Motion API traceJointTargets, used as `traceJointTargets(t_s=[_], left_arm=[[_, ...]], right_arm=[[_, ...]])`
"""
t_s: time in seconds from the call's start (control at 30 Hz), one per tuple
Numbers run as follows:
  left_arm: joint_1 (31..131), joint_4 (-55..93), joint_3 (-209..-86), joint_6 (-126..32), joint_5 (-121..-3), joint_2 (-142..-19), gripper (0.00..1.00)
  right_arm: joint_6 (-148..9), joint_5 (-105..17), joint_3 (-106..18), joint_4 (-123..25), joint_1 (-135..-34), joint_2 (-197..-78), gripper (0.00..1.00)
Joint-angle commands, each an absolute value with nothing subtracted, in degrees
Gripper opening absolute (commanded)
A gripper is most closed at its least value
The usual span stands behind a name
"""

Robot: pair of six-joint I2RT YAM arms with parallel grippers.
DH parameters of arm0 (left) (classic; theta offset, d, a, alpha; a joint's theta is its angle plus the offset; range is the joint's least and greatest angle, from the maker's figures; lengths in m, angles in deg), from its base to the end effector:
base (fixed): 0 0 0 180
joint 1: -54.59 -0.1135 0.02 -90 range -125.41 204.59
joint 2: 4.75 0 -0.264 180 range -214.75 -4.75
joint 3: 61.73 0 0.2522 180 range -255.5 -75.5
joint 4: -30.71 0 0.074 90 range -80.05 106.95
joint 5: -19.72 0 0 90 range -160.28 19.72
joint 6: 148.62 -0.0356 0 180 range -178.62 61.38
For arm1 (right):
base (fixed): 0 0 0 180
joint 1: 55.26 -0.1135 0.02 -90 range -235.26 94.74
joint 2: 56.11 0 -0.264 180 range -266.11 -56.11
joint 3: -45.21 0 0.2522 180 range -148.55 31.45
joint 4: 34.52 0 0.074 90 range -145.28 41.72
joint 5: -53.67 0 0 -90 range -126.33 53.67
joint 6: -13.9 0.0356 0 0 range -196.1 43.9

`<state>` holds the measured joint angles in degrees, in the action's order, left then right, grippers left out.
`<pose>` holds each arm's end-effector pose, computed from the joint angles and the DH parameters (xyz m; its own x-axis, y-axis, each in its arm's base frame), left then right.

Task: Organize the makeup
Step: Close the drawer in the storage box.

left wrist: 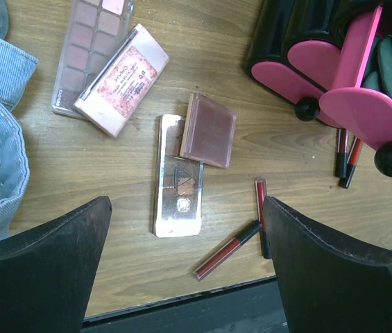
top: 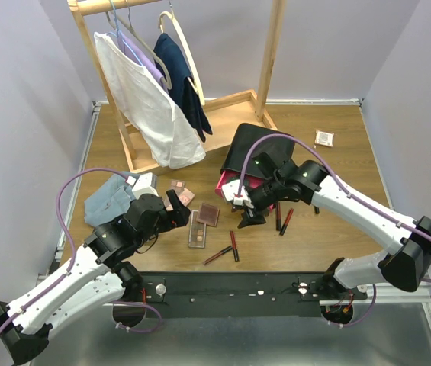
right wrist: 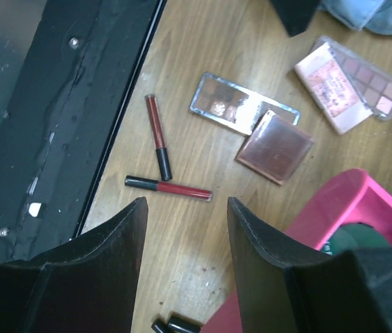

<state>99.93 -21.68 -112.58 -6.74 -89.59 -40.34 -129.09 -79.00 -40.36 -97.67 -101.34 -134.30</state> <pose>0.1028 -0.0873 0.2686 -0.6442 -0.4044 -0.6492 -0.0338 0.8630 -0.5040 0.1716 0.2130 0.3215 0.2889 -0.5465 -0.7861 -0.9360 -0.3339 -0.1119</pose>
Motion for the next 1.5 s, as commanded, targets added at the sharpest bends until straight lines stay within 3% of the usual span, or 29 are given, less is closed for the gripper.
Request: traceJointTargets(t_s=[0.0,1.0,1.47], left_arm=[[99.5,-20.67,-113.38,-7.29,-90.85,-40.25,0.99],[98.18,-18.2,-111.62,-7.99,-90.14,-41.31,0.99],[97.3,-17.85,-110.57,-8.08,-89.53,-40.52,0.99]], right_arm=[[-130.76,-76.41,-38.25,-98.99,-102.89,-133.36,0.58],[-134.19,-66.83,-30.6,-99.17,-107.29,-132.31,0.57],[-116.1,-55.32,-27.0,-84.6,-107.2,-131.78,0.52]])
